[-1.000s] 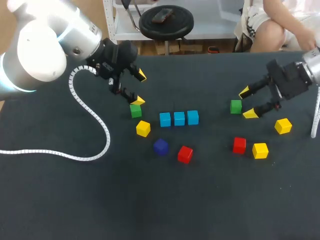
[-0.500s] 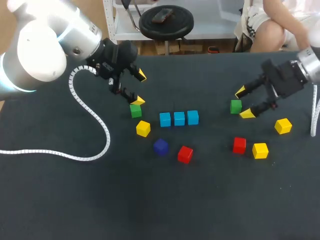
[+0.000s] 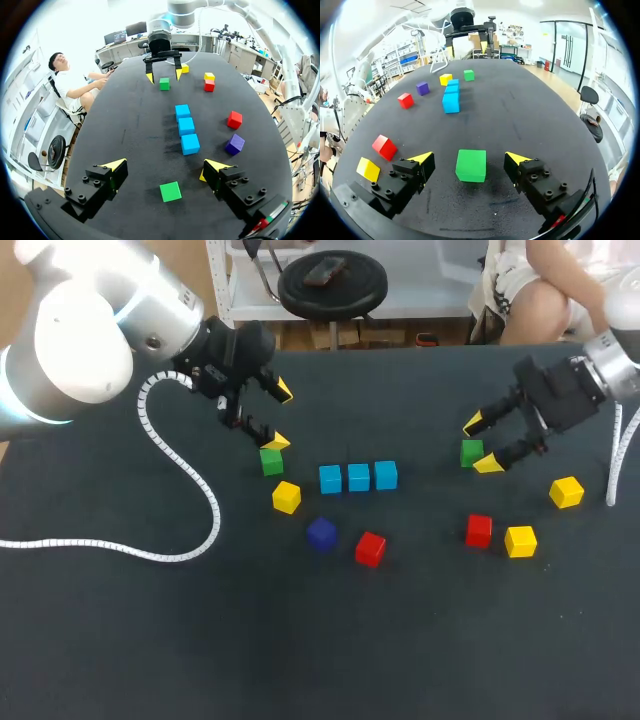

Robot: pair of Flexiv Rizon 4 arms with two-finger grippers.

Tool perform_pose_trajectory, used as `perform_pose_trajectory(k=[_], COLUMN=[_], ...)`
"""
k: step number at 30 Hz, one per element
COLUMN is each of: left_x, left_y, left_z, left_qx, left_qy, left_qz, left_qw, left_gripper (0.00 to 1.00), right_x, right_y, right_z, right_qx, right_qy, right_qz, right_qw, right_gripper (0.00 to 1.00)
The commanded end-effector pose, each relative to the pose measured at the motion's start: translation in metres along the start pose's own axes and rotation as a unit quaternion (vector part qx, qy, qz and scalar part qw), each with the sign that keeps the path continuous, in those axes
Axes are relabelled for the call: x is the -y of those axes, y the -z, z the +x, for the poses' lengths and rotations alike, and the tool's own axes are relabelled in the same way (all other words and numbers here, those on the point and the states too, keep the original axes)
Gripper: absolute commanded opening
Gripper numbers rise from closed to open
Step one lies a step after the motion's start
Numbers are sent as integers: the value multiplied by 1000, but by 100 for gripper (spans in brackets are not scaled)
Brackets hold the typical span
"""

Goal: Place the blue cubes, place green cubes on the blue cubes, place the yellow cubes on the green cubes, then place the red cubes on the yellow cubes, and place purple cube on the red cubes.

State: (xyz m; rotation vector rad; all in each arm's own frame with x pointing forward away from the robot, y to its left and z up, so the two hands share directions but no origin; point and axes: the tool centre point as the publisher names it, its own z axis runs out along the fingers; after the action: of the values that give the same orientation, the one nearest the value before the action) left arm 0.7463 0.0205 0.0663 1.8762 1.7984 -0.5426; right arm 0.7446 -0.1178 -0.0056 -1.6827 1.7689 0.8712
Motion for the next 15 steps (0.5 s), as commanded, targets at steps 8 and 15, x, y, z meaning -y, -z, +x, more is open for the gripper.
perform_pose_trajectory(k=[8, 15], left_x=[-2, -2], left_y=[0, 0], left_z=[1, 1], left_qx=[1, 1], left_qy=[-1, -1], left_qz=[2, 2], left_qw=[1000, 1000], left_gripper=[100, 100], right_x=[0, -5], right_y=[2, 3], right_z=[3, -2], right_qx=[-4, 0], right_qy=[7, 27], right_qz=[-3, -6], right_qw=[1000, 1000], right_gripper=[32, 0])
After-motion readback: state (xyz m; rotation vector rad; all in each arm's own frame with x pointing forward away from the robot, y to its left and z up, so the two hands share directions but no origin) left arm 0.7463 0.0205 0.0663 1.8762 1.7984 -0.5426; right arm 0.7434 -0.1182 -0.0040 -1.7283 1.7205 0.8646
